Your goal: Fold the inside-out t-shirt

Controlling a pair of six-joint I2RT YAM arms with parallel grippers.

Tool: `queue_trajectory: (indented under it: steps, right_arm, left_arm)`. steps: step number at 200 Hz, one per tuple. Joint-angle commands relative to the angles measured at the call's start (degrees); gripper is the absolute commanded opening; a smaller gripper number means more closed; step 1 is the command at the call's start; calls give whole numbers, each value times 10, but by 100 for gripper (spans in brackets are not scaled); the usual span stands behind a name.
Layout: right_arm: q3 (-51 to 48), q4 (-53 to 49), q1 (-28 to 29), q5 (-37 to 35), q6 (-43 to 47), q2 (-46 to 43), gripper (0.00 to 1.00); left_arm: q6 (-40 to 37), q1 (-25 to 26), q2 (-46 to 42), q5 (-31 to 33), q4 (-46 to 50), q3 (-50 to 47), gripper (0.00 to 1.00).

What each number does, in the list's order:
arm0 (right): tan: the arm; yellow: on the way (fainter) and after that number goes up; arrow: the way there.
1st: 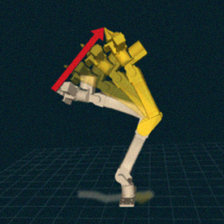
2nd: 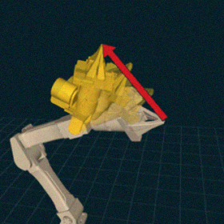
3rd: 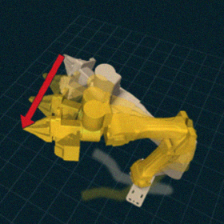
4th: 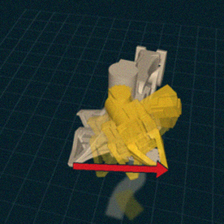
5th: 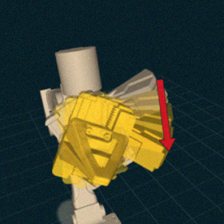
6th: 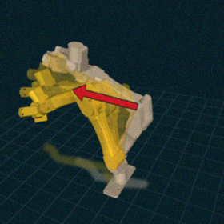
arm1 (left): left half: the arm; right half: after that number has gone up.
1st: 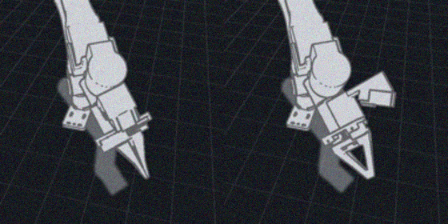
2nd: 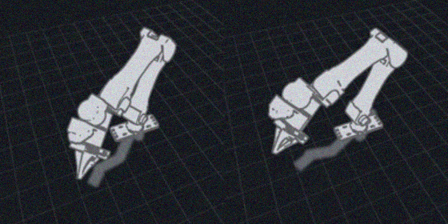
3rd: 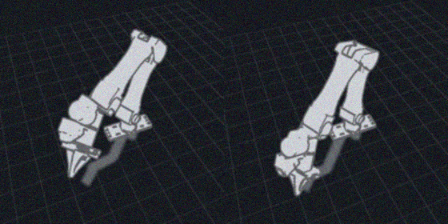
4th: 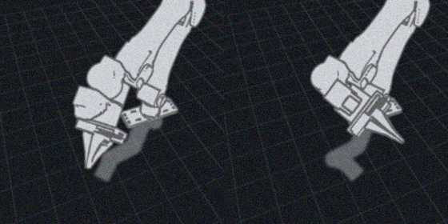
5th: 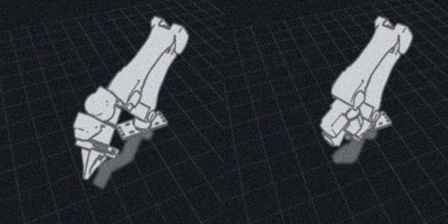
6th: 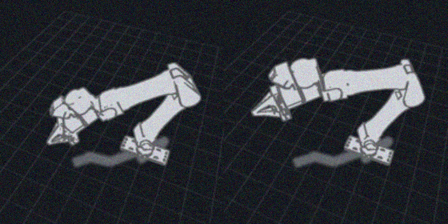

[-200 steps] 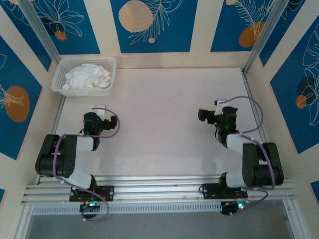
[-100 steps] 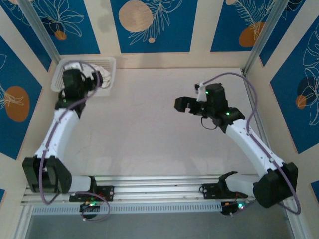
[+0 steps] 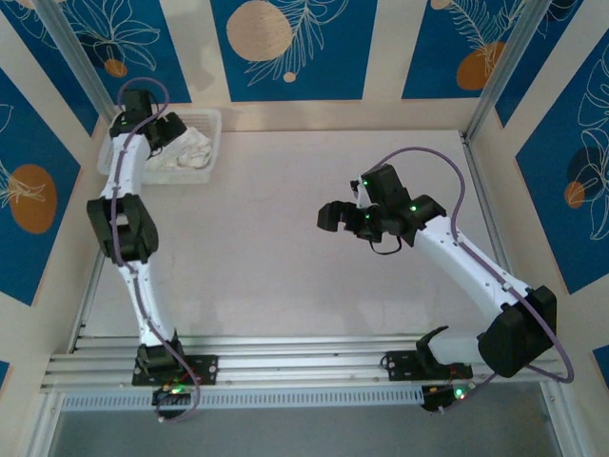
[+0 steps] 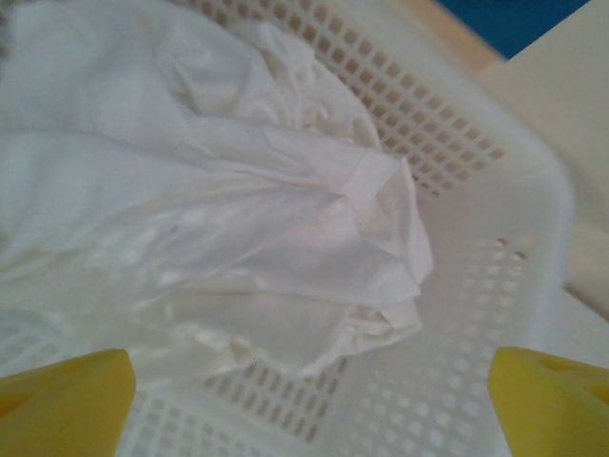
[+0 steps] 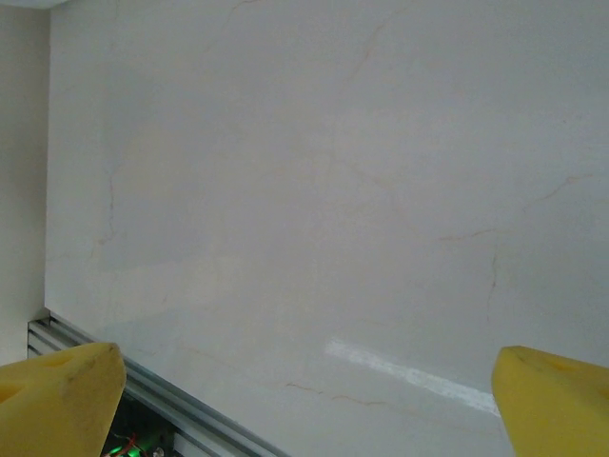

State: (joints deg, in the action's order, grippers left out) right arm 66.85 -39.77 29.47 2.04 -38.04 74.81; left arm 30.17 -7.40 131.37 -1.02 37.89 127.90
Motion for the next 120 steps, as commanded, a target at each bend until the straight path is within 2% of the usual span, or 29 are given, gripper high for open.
queue_trajectory:
  steps: [1,32,55,75,83,91,105,120]
  right_arm:
    - [16,-34,6,-16,-22,-10,99]
    - [29,-59,9,-29,-26,-7,99]
    - [29,-59,11,-41,-36,-12,99]
    - [37,-57,12,-42,-42,-13,99]
    - [43,-58,12,-42,-42,-13,99]
    - [50,-60,13,-43,-42,-13,99]
    - [58,-64,14,-51,-41,-16,99]
    - [62,-67,15,-61,-43,-23,99]
  left_arm:
    - [-25,-1,63,-50,39,92,98]
    - [-32,-1,131,-23,40,142,94]
    - [-34,-3,148,-30,33,144,84]
    - [-36,-4,153,-45,30,147,71]
    - [-38,-7,153,-60,26,148,60]
    - [-38,-9,154,-78,21,153,44]
    - [-37,-13,154,-107,27,178,1]
    - [-33,-15,142,-122,42,211,0]
